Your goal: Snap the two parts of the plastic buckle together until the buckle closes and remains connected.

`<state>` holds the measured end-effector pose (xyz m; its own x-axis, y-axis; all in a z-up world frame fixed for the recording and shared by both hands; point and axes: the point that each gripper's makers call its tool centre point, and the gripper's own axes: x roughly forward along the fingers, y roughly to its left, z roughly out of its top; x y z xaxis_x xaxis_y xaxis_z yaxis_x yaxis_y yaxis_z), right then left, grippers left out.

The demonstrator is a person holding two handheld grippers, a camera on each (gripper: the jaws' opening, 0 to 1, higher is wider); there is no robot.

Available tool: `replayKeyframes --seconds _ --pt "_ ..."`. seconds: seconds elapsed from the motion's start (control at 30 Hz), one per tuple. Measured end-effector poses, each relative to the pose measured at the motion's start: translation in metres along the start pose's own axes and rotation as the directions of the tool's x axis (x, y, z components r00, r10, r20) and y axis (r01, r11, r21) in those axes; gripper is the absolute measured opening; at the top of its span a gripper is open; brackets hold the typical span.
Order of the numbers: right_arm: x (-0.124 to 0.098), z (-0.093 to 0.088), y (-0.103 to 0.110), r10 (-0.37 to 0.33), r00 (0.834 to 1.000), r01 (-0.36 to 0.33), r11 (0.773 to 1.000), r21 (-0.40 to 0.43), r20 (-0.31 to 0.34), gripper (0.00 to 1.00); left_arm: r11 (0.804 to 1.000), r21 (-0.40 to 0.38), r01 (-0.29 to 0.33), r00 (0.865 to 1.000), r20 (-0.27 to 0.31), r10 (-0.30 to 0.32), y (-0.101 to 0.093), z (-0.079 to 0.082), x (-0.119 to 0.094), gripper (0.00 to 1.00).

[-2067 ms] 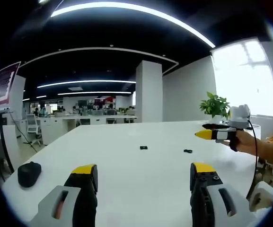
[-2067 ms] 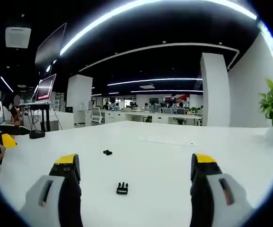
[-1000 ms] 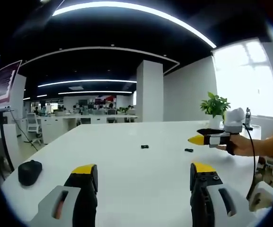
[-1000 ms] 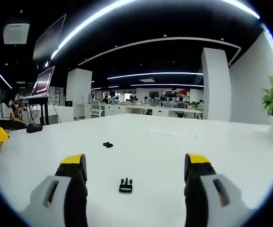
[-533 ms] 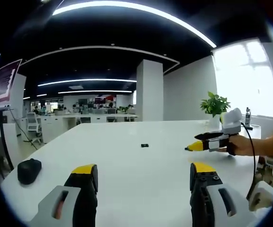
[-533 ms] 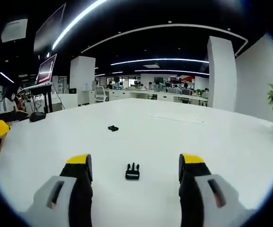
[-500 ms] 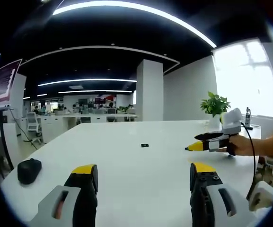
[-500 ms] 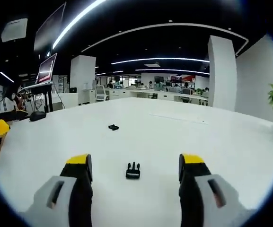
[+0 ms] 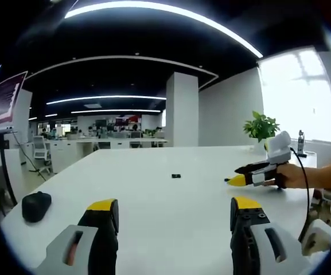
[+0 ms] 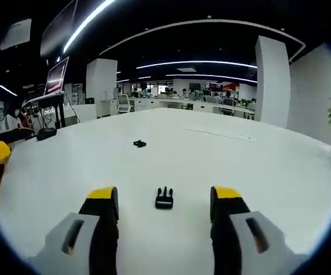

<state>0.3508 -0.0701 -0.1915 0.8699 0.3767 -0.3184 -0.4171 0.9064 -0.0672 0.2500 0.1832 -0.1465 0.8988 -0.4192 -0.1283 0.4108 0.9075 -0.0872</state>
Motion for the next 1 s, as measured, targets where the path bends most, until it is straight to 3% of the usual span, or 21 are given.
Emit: replayKeyframes --seconds 0.57,1.0 --pt "0.001 -0.011 0.004 0.03 0.997 -0.029 0.999 0.018 -0.065 0.43 1.0 -0.006 -0.004 1.0 0.002 0.004 0.003 0.001 -0.001 0.81" --pt "0.001 -0.011 0.002 0.026 0.997 -0.025 1.0 0.018 -0.068 0.29 1.0 -0.006 -0.004 1.0 0.006 0.004 0.004 0.003 -0.001 0.81"
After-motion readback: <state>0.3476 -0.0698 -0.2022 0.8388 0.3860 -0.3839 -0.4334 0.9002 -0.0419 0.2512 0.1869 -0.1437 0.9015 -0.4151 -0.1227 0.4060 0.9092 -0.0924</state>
